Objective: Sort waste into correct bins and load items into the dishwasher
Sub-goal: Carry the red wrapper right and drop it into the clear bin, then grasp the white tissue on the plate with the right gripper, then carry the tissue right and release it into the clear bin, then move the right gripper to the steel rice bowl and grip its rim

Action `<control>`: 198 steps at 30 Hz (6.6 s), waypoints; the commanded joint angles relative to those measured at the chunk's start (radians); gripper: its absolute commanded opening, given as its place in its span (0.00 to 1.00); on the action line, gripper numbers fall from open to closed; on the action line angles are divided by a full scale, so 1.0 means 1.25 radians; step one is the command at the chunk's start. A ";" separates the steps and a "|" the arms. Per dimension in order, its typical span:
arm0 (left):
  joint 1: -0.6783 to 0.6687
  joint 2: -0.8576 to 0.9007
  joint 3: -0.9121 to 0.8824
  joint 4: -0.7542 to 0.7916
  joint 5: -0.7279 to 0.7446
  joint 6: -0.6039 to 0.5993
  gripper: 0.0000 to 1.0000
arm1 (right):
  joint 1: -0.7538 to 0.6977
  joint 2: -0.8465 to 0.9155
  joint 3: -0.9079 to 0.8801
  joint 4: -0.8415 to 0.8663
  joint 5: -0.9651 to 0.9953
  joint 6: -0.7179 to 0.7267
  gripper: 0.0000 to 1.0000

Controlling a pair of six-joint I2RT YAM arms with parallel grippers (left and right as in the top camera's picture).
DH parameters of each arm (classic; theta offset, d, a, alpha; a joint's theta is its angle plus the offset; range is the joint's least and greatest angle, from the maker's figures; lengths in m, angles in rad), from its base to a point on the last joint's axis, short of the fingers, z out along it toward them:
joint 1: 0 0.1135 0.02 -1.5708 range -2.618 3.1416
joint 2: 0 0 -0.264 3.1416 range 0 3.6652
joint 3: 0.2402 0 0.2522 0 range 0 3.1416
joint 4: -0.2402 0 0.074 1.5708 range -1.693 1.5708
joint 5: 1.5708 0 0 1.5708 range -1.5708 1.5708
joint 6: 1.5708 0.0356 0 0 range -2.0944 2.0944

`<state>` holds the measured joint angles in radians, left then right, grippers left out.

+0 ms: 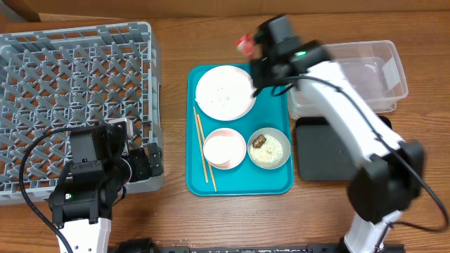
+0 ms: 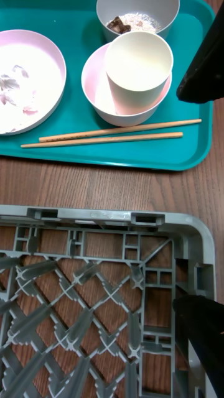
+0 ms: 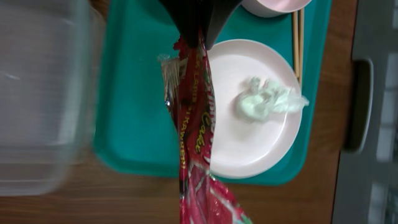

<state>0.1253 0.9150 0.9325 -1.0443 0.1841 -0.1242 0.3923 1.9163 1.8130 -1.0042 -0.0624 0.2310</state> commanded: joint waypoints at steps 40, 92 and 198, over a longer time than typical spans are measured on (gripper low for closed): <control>0.005 0.000 0.022 0.017 0.013 0.013 1.00 | 0.136 0.120 -0.012 0.183 0.001 0.020 0.88; 0.005 0.000 0.022 0.020 0.012 0.013 1.00 | -0.244 -0.006 0.063 -0.195 0.046 0.054 0.95; 0.004 0.001 0.020 0.016 0.012 0.013 1.00 | 0.228 -0.309 -0.542 0.087 0.014 0.007 0.04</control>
<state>0.1253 0.9150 0.9371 -1.0252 0.1844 -0.1242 0.6819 1.5806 1.0725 -0.8993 -0.0860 0.1616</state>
